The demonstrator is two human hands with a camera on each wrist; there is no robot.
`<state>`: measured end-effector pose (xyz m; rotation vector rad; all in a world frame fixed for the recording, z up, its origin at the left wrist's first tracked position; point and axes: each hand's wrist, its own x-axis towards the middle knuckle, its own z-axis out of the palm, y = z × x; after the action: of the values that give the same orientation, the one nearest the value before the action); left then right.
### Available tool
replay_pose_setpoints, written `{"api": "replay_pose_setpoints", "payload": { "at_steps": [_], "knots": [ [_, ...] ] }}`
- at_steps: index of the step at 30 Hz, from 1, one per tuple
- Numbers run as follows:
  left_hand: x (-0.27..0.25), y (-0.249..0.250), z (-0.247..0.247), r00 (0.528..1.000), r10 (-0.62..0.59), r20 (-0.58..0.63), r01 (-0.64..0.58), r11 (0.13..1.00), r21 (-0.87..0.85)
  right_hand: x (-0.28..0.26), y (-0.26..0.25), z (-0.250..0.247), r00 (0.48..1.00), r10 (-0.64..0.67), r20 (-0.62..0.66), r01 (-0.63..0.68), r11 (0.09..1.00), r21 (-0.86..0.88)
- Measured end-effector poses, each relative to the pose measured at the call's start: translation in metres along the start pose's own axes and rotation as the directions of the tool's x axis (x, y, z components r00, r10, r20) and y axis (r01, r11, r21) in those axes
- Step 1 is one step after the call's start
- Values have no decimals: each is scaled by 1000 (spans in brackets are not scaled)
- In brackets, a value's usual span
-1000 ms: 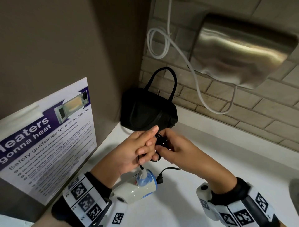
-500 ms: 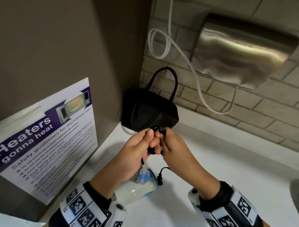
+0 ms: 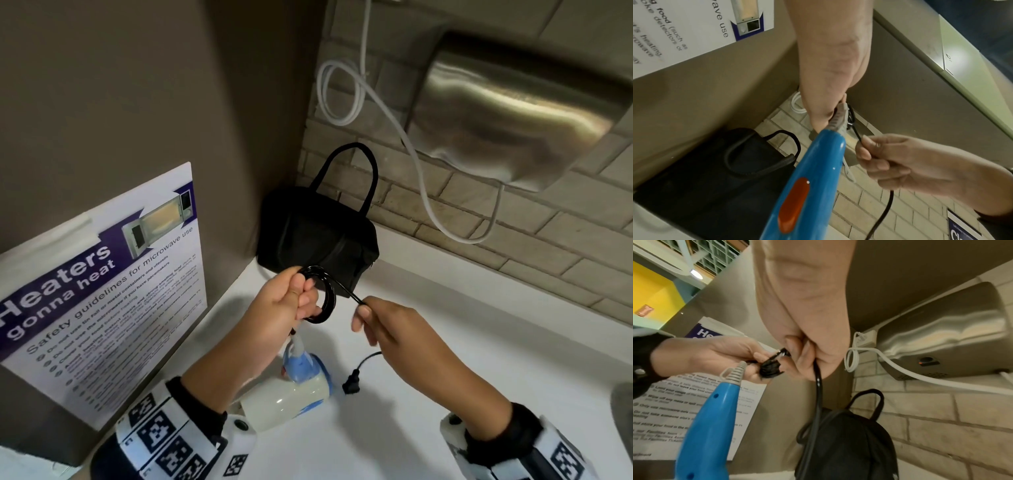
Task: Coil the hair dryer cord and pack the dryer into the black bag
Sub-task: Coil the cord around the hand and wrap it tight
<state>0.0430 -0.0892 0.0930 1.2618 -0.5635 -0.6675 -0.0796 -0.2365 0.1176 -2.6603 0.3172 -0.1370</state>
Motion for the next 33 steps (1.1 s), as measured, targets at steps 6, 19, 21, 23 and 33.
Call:
{"api": "replay_pose_setpoints", "payload": {
  "at_steps": [6, 19, 21, 23, 33],
  "knots": [
    [-8, 9, 11, 983, -74, 171, 91, 991, -94, -3, 34, 10, 989, 135, -54, -135, 991, 19],
    [2, 12, -13, 985, -175, 2, 161, 899, -408, -11, 119, 39, 842, 537, 55, -539, 842, 29],
    [3, 12, -11, 980, -197, 32, 193, 899, -393, -10, 126, 38, 821, 570, 39, -571, 819, 51],
    [3, 11, -7, 975, -212, 59, 219, 906, -363, -7, 122, 39, 814, 579, 37, -570, 787, 235],
    [3, 8, 9, 967, -233, 105, 247, 959, -138, 45, 28, 23, 882, 462, 87, -61, -69, 996]
  ]
}}
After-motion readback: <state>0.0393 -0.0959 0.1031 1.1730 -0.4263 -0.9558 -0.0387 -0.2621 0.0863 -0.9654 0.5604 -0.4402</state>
